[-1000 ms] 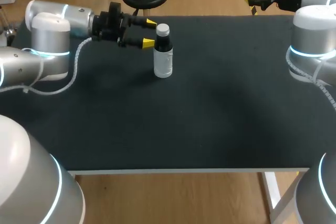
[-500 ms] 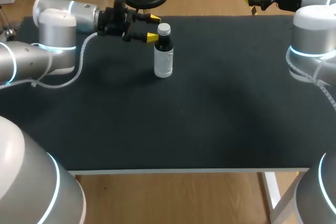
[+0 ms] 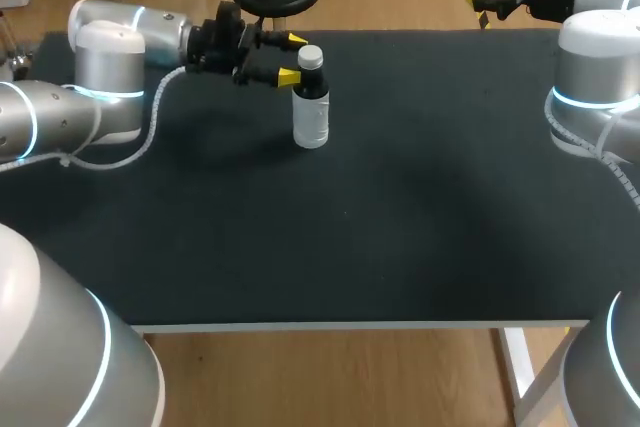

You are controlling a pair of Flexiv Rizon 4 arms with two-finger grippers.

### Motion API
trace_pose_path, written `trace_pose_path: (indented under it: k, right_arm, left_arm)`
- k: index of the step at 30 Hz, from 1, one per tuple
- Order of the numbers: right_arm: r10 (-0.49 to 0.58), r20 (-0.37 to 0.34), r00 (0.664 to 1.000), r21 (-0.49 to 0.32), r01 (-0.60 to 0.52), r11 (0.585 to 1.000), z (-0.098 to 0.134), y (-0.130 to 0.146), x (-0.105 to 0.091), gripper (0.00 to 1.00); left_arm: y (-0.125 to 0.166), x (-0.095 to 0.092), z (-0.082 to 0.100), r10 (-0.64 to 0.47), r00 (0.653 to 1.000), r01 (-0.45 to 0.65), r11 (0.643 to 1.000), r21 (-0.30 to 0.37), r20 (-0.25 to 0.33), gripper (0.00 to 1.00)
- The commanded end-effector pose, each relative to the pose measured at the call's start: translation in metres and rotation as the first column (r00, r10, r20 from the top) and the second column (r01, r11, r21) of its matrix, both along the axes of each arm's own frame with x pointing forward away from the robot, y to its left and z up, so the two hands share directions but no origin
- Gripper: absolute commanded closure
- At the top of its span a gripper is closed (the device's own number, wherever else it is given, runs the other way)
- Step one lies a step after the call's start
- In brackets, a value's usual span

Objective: Unscrew the bottle cap

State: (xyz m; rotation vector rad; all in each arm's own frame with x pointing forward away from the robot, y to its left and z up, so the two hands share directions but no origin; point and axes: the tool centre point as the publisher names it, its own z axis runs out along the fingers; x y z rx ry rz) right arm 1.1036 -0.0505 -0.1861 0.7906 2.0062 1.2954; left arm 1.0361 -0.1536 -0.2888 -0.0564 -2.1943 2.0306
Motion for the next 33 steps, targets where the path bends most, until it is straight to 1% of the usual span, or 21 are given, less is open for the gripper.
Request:
trace_pose_path:
  k: [1, 11, 19, 30, 33]
  right_arm:
    - [0.000, -0.001, 1.000, -0.001, 0.000, 1.000, 0.000, 0.000, 0.000, 0.00]
    - [0.000, -0.001, 1.000, -0.001, 0.000, 1.000, 0.000, 0.000, 0.000, 0.00]
    - [0.000, -0.001, 1.000, -0.001, 0.000, 1.000, 0.000, 0.000, 0.000, 0.00]
    - [0.000, -0.001, 1.000, -0.001, 0.000, 1.000, 0.000, 0.000, 0.000, 0.00]
    - [0.000, -0.001, 1.000, -0.001, 0.000, 1.000, 0.000, 0.000, 0.000, 0.00]
  left_arm:
    - [0.000, -0.008, -0.002, -0.002, 1.000, 0.002, 1.000, -0.010, 0.002, 0.00]
    - [-0.008, -0.016, 0.001, -0.011, 1.000, 0.011, 1.000, -0.021, 0.013, 0.00]
    - [-0.019, -0.010, 0.007, -0.021, 1.000, 0.021, 0.999, -0.025, 0.015, 0.00]
    - [-0.024, -0.012, 0.005, -0.020, 1.000, 0.020, 0.999, -0.026, 0.003, 0.00]
    - [-0.025, -0.016, 0.001, -0.020, 1.000, 0.020, 0.999, -0.028, -0.003, 0.00]
